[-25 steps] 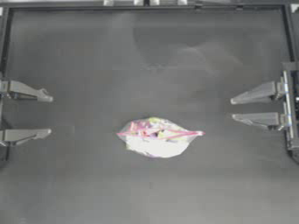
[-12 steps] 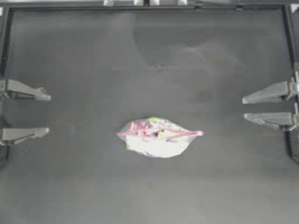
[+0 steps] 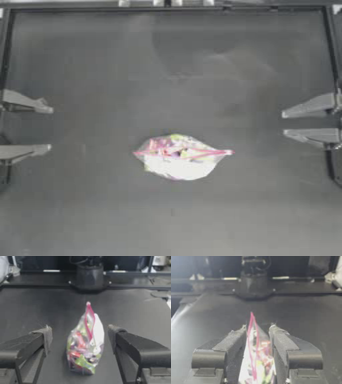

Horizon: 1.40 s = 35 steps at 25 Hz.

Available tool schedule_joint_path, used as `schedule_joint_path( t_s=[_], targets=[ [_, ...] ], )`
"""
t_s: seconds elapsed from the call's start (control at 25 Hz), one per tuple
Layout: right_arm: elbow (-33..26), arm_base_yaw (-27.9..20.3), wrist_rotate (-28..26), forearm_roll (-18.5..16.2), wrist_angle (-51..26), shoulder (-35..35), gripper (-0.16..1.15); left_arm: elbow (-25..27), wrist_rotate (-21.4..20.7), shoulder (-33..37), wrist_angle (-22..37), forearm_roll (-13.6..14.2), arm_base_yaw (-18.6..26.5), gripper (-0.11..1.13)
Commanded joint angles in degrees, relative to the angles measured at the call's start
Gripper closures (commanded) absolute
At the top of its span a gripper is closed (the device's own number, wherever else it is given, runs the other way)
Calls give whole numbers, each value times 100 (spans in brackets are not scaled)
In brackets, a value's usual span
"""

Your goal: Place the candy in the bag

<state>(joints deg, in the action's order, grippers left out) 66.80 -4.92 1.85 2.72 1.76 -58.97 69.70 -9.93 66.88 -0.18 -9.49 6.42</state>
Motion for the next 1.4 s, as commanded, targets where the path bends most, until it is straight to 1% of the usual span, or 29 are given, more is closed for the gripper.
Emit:
schedule_joint_path(
  t_s=[0.04,0.2,0.36,0.84,1.4],
  targets=[
    [-53,-9,9,26,9,-18,25,-53,0,97,53,18,35,4],
    [-18,-9,0,35,9,-70,25,-44,0,176,97,9,53,4],
    [53,-9,9,114,9,-220,25,-44,0,193,114,18,53,4],
    [193,0,9,193,9,-677,25,-35,0,396,220,18,132,4],
    [229,-9,0,185,-132,-1002,25,9,0,668,299,9,255,4]
  ],
)
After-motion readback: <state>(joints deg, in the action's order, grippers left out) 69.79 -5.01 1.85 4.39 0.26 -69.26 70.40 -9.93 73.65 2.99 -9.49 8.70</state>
